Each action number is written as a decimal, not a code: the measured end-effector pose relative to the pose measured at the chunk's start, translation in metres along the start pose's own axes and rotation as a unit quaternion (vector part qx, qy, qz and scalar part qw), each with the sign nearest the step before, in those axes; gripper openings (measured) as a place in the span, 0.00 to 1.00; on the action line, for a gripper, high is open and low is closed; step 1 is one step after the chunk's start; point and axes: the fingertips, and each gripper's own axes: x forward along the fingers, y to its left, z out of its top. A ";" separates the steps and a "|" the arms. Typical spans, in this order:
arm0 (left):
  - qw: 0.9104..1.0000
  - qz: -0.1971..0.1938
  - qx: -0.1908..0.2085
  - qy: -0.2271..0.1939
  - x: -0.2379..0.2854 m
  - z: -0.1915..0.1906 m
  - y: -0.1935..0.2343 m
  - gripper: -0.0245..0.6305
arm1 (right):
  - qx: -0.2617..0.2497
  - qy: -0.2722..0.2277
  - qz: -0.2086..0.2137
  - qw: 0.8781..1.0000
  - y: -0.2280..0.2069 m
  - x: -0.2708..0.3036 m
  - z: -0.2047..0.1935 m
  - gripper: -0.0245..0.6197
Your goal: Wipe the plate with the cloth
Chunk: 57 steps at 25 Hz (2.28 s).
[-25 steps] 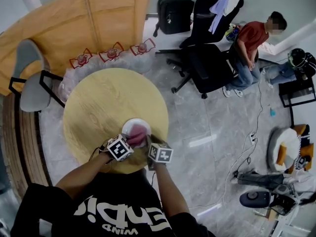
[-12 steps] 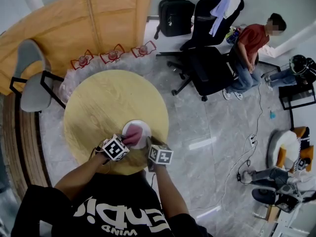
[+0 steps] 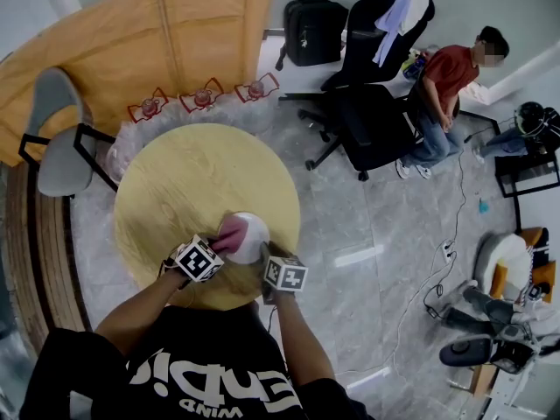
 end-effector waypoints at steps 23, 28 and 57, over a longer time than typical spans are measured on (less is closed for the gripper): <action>0.989 0.014 -0.020 -0.145 -0.113 0.084 -0.012 0.12 | -0.106 -0.170 0.072 0.977 0.101 -0.125 0.110 0.12; 0.969 0.024 -0.012 -0.246 -0.171 0.122 -0.035 0.12 | -0.159 -0.250 0.088 0.951 0.145 -0.185 0.140 0.10; 0.865 0.141 0.058 -0.478 -0.278 0.132 -0.102 0.12 | -0.223 -0.386 0.058 0.893 0.196 -0.276 0.133 0.07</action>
